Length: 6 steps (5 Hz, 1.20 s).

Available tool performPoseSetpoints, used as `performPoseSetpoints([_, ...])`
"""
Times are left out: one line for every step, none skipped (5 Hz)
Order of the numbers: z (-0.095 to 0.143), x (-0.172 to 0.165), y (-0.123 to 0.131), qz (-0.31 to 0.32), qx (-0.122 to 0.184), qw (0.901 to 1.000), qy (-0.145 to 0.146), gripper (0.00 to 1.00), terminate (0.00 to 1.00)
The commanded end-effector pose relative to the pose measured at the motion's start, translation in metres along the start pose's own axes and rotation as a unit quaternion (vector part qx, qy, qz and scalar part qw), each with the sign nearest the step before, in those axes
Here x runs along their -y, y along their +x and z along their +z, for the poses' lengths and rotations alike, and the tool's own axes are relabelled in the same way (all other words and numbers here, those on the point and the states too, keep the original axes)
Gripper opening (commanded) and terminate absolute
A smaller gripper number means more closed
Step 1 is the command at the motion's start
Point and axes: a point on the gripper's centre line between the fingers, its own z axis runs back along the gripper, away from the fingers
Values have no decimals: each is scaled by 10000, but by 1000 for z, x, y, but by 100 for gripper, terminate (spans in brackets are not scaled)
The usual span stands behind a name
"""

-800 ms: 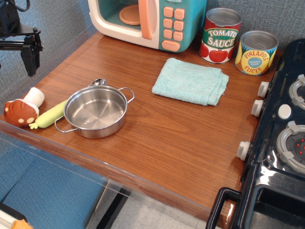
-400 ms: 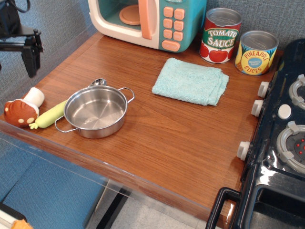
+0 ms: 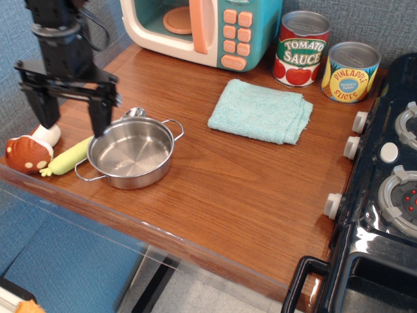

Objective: Place the pot on the blue towel

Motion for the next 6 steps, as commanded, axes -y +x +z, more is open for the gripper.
performPoseSetpoints([0, 67, -15, -1313, 423, 9903, -161, 100, 0])
performPoseSetpoints([-13, 82, -9, -1673, 571, 9840, -222, 100, 0])
performPoseSetpoints([-35, 83, -2, -1925, 476, 9801, -35, 100, 0])
performPoseSetpoints([-49, 78, 0, -1924, 333, 9807, 61, 100, 0])
performPoseSetpoints([-59, 73, -4, -1917, 150, 9813, 122, 100, 0])
performPoseSetpoints([-54, 70, -7, -1942, 230, 9807, 89, 0, 0])
